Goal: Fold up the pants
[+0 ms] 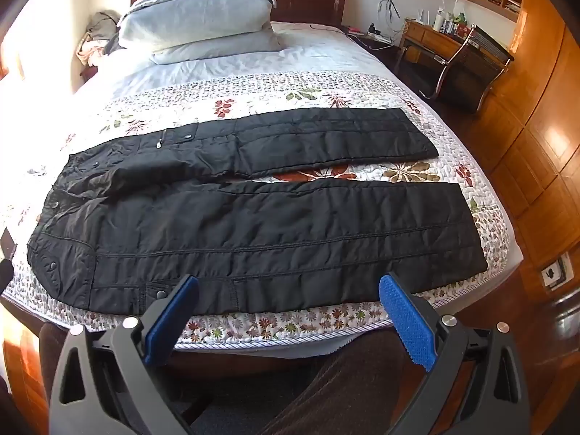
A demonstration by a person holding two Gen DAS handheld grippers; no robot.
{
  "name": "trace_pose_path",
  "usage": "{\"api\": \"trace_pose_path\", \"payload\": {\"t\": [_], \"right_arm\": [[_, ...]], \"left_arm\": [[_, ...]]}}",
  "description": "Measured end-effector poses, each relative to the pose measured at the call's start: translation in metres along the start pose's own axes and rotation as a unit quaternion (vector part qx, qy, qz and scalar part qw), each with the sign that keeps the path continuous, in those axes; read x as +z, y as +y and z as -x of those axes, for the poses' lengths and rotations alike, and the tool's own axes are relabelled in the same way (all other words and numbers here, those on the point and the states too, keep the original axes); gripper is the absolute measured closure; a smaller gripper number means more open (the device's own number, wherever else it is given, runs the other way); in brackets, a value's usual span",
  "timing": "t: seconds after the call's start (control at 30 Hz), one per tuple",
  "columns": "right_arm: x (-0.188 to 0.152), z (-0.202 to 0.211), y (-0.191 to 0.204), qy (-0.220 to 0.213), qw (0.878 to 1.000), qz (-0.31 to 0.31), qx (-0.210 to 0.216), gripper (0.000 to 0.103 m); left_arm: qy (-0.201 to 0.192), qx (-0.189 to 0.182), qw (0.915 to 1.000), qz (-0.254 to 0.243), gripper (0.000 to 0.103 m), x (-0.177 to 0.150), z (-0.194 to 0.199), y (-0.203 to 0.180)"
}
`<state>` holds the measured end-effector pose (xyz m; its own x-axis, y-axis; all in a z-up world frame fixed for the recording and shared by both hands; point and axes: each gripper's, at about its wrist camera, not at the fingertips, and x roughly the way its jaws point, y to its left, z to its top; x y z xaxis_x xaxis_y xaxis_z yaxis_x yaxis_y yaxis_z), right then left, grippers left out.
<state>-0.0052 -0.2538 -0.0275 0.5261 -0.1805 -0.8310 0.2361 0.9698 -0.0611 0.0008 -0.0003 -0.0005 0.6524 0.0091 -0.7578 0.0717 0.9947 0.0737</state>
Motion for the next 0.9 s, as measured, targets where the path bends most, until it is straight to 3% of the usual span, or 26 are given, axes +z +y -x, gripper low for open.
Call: {"api": "trace_pose_path", "payload": {"t": [0.9], "right_arm": [[-0.0008, 0.0033, -0.0046, -0.009, 1.0, -0.008, 0.001, 0.003]], "left_arm": [[-0.001, -0.007, 1.0, 0.002, 0.002, -0.0004, -0.0027, -0.0034]]}}
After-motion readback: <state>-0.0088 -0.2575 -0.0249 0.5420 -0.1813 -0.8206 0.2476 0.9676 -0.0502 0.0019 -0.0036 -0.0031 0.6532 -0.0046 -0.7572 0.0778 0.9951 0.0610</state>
